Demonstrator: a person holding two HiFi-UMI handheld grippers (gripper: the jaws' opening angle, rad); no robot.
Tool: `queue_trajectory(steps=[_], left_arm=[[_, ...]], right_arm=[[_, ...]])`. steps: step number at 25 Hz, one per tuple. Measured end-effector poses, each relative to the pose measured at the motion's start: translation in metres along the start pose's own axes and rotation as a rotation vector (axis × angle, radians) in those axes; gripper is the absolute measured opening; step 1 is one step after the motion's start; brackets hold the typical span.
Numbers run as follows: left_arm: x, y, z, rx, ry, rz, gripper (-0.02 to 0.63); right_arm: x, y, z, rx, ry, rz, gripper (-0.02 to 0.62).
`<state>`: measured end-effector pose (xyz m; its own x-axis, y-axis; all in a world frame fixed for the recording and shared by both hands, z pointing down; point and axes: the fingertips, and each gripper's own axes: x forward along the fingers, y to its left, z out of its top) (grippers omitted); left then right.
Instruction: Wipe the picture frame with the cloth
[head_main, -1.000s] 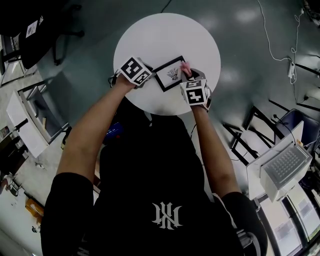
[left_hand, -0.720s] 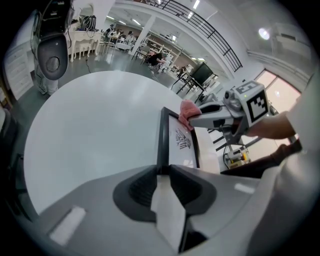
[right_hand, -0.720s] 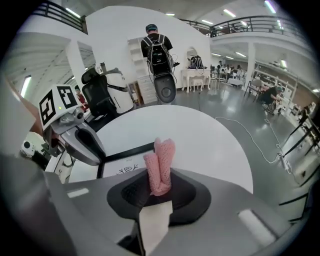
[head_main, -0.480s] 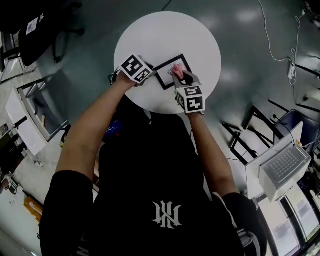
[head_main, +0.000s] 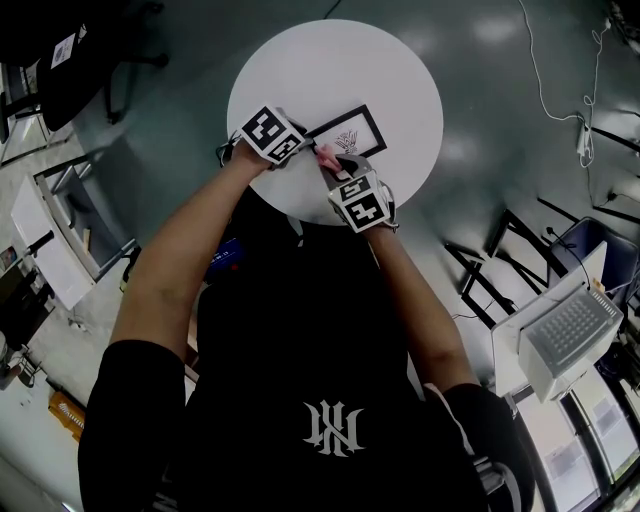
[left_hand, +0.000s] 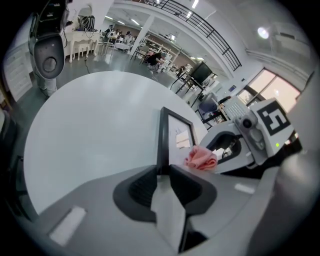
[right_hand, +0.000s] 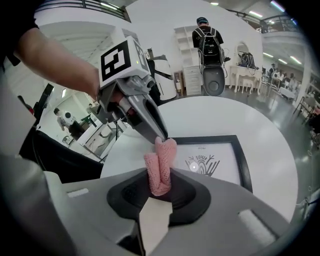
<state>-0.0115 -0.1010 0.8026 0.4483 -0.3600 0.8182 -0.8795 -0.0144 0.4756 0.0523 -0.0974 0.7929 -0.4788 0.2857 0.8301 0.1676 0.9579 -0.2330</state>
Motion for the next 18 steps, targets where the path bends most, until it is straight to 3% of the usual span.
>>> queue_trajectory(steps=[18], left_arm=[[0.0, -0.001, 0.0, 0.002, 0.001, 0.007, 0.081]], right_arm=[[-0.021, -0.081, -0.009, -0.022, 0.068, -0.225, 0.081]])
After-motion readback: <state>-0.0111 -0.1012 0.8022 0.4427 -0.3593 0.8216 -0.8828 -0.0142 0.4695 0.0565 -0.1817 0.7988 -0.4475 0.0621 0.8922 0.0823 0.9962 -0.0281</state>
